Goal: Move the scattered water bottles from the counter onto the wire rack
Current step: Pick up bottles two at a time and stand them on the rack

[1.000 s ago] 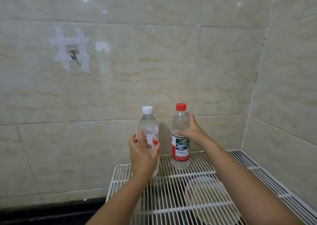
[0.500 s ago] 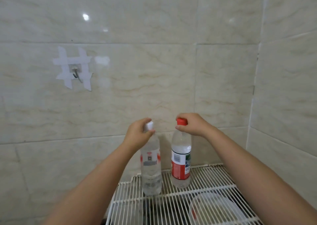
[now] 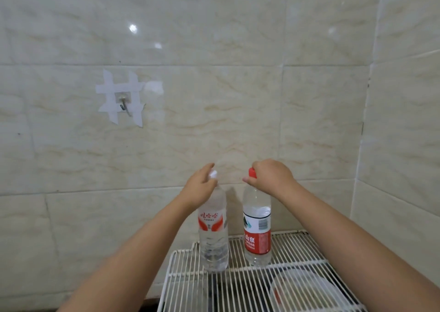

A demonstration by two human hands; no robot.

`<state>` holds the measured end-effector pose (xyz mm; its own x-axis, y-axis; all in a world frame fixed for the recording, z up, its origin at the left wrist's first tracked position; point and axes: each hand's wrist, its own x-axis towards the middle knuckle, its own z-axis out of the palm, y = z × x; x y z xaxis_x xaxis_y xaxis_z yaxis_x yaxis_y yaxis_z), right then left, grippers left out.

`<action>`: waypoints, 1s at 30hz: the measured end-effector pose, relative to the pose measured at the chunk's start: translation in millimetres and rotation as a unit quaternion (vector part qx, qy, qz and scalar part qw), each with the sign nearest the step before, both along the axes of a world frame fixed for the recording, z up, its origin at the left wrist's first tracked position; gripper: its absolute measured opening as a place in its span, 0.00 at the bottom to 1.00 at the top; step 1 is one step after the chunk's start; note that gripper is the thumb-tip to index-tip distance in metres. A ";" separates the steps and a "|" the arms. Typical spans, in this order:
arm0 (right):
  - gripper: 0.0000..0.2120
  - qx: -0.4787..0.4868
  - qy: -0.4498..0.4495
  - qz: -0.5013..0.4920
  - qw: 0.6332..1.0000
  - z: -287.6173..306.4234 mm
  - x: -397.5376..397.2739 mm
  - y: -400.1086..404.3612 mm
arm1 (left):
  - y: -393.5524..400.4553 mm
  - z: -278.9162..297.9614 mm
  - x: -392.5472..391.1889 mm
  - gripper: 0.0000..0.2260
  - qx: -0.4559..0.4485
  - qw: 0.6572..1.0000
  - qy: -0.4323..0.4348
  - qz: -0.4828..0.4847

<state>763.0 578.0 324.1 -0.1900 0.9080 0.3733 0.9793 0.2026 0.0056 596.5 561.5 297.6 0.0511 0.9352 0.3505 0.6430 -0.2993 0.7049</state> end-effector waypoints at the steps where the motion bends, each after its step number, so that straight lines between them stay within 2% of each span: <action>1: 0.20 -0.006 0.002 0.007 1.000 0.2 -1.4 -0.5 | -1.2 0.4 -4.8 0.22 -0.007 1.000 0.002 -0.013; 7: 0.16 -0.072 0.020 0.089 0.993 4.7 4.0 -2.6 | -4.8 -1.2 -12.1 0.20 0.028 0.999 0.042 -0.003; 12: 0.21 -0.103 0.042 0.133 0.985 8.9 7.1 -6.1 | -6.7 -3.5 -10.2 0.24 0.028 0.998 0.053 -0.002; 16: 0.24 -0.090 0.086 0.133 0.983 4.5 3.9 -9.4 | -6.5 -5.8 -4.0 0.23 0.049 0.997 0.040 0.033; 19: 0.22 -0.055 0.122 0.124 0.983 -1.0 1.7 -6.9 | -3.7 -7.8 1.2 0.21 0.058 0.996 0.005 0.065; 30: 0.20 -0.004 0.250 0.118 0.961 -18.6 -5.1 19.8 | 29.1 -10.7 20.3 0.21 0.065 0.996 -0.012 0.053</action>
<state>757.9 597.8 305.6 -0.1911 0.8649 0.4642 0.7859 0.4182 -0.4556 616.9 590.6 286.9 -0.0545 0.8811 0.4697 0.6595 -0.3214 0.6795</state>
